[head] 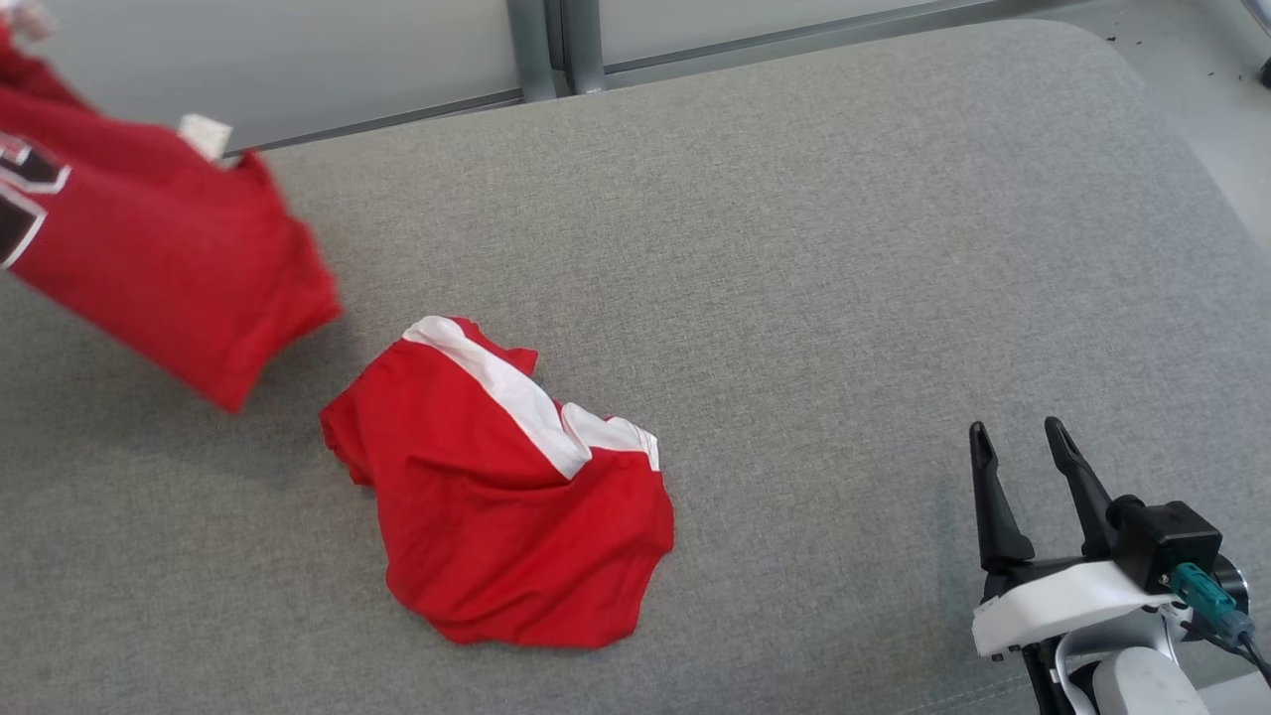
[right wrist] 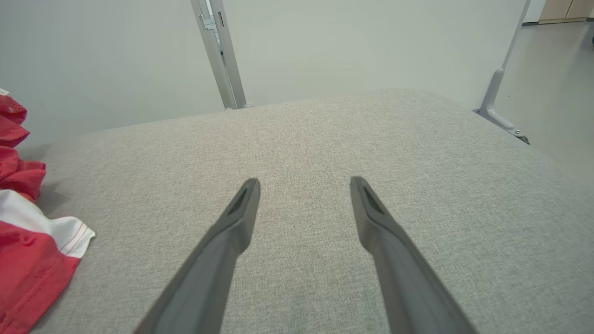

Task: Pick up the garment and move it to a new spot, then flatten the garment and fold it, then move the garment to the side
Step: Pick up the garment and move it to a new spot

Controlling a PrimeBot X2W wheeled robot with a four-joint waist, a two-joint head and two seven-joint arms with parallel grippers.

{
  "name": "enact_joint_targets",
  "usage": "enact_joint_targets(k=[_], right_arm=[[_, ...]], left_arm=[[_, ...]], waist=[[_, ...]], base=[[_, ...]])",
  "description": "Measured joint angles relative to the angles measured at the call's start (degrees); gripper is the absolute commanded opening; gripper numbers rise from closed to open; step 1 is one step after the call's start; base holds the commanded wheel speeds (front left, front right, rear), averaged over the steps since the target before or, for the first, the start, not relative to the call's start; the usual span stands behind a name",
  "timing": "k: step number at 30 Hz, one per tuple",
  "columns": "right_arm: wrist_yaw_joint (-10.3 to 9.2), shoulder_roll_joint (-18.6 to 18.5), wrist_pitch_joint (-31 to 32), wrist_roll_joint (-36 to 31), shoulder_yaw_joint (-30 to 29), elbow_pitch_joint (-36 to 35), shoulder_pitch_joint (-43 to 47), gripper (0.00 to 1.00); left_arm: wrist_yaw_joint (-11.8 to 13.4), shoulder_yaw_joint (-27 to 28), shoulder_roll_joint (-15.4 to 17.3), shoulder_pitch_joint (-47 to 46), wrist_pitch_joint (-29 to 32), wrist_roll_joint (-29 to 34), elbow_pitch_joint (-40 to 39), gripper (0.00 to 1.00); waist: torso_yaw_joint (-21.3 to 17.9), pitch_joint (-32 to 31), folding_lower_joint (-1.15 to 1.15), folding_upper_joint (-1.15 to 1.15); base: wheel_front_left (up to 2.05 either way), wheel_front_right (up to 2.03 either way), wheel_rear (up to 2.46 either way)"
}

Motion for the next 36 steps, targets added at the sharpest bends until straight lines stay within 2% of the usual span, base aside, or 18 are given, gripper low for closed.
enact_joint_targets(k=[2,7,9,10,12,18,21,22,23,24,25,26,29,31,36], right_arm=[[0.0,0.0,0.0,-0.5,-0.4,0.0,0.1,1.0],[0.0,0.0,0.0,-1.7,-0.6,-0.3,-0.3,1.0],[0.0,0.0,0.0,-2.4,-0.4,-0.3,-0.9,1.0],[0.0,0.1,0.0,-2.4,-0.3,-0.4,-1.4,1.0],[0.0,-0.1,0.0,-2.5,-0.3,-0.5,-2.1,1.0],[0.0,0.0,0.0,-3.0,0.4,-0.6,-2.9,1.0],[0.01,0.1,0.0,-3.2,0.3,-0.6,-3.0,1.0],[0.0,0.0,0.0,-3.2,0.0,-0.6,-2.9,1.0],[0.0,0.0,0.0,-3.2,-0.2,-0.6,-2.9,1.0],[0.0,0.0,0.0,-3.3,-0.5,-0.6,-2.6,1.0],[0.0,0.0,0.0,-3.2,-0.8,-0.5,-2.4,1.0],[0.0,0.0,0.0,-3.2,-1.2,-0.3,-2.3,1.0],[0.0,0.0,0.0,-2.8,-1.5,0.0,-2.2,1.0],[0.01,0.0,0.0,-2.8,-1.3,0.0,-2.2,1.0],[0.0,0.0,0.0,-2.1,-1.5,-0.3,-1.4,1.0]], left_arm=[[-1.9,1.5,1.2,3.7,-2.2,-2.9,3.4,0.0],[-4.2,3.8,2.3,11.3,-7.6,-7.5,12.3,0.0],[-7.4,4.8,0.8,13.5,-9.9,-10.3,14.9,0.0],[-7.4,5.3,-0.4,14.5,-11.1,-12.0,16.7,0.0],[-9.0,5.0,-1.6,17.7,-13.5,-12.1,19.7,0.0],[-9.1,5.1,-7.8,23.7,-20.8,-13.6,29.1,0.0],[-8.9,5.5,-9.7,25.7,-23.6,-14.3,33.2,0.0],[-9.1,5.9,-10.2,25.7,-24.7,-14.9,34.0,0.11],[-9.5,6.4,-10.5,25.7,-25.9,-15.2,34.7,0.36],[-9.9,6.8,-11.0,25.7,-27.1,-15.5,35.1,0.43],[-10.2,7.1,-11.4,25.7,-27.6,-15.9,35.5,0.87],[-10.7,7.0,-11.9,25.7,-27.2,-16.4,36.0,1.0],[-11.7,6.1,-12.7,26.7,-23.9,-17.2,36.4,1.0],[-11.5,6.5,-12.3,27.2,-22.8,-18.6,36.3,1.0],[-9.6,7.5,-8.3,32.0,-22.7,-18.9,31.9,1.0]], waist=[[0.3,0.1,0.0,0.0],[1.1,1.3,0.0,0.0],[1.5,1.9,0.0,0.0],[1.6,2.3,0.0,0.0],[1.8,3.1,0.0,0.0],[2.2,5.5,0.0,0.0],[2.4,6.2,0.0,0.0],[2.5,6.3,0.0,0.0],[2.6,6.2,0.0,0.0],[2.8,6.1,0.0,0.0],[3.0,6.0,0.0,0.0],[3.2,5.8,0.0,0.0],[3.8,5.0,0.0,0.0],[4.2,4.4,0.0,0.0],[5.1,2.3,0.0,0.0]], base=[[0.0,0.0,0.0],[0.0,0.0,0.0],[0.0,0.0,0.0],[0.0,0.0,0.0],[0.0,0.0,0.0],[0.0,0.0,0.0],[0.0,0.0,0.0],[0.0,0.0,0.0],[0.0,0.0,0.0],[0.0,0.0,0.0],[0.0,0.0,0.0],[0.0,0.0,0.0],[0.0,0.0,0.0],[0.0,0.0,0.0],[0.0,0.0,0.0]])
